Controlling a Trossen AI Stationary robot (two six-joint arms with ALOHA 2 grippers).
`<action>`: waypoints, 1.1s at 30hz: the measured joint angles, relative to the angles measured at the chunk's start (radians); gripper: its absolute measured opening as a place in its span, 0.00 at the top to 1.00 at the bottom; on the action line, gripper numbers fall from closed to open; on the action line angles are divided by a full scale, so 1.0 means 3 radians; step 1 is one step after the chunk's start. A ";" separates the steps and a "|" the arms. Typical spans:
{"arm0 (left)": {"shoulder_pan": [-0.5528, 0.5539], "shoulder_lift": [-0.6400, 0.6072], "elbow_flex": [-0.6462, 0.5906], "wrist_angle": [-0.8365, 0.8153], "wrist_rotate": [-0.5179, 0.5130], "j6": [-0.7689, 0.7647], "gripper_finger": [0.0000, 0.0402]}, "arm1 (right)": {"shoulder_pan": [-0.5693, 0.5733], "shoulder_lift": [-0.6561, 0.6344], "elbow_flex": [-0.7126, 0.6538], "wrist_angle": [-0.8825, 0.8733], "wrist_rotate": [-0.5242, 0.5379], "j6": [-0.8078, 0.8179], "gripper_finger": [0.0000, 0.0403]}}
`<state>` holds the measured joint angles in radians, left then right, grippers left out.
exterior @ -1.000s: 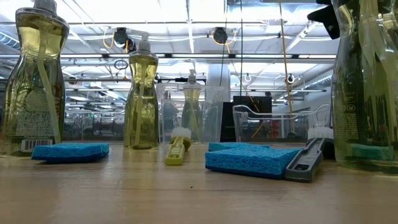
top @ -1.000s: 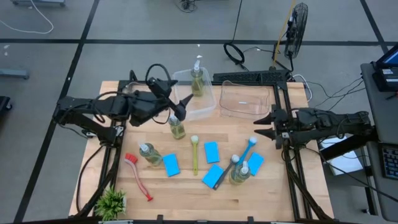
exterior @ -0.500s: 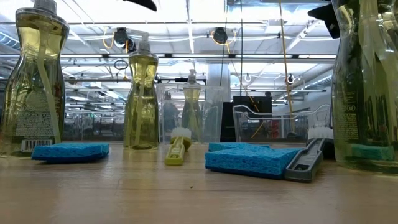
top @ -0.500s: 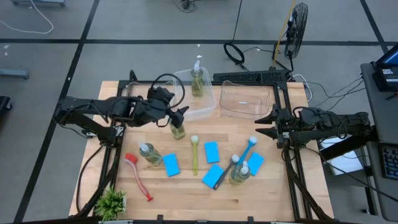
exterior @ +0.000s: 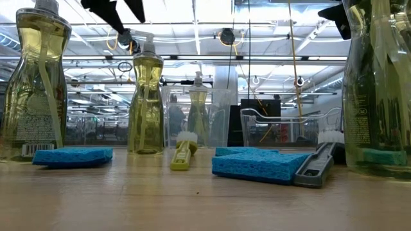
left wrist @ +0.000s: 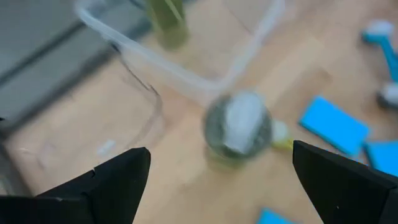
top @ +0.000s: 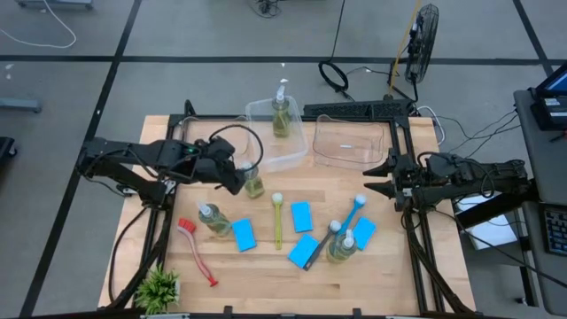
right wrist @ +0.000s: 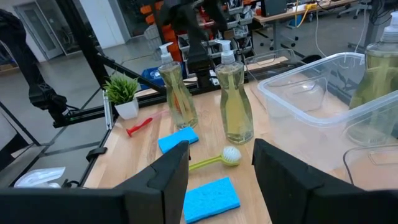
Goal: Pick & Place Kitchen Sink Supplies
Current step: Put the liquid dishwashing soap into the middle transparent bin
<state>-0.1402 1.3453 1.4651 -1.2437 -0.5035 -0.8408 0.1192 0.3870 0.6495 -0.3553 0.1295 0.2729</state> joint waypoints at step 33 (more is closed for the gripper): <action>-0.0575 -0.0015 -0.0304 -0.0295 -0.0716 -0.0603 0.02 | 0.0000 0.0000 0.0000 -0.0005 0.0001 -0.0001 0.59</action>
<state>-0.3128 1.3407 1.3739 -1.3322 -0.7184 -1.0217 0.1192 0.3870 0.6495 -0.3569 0.1299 0.2726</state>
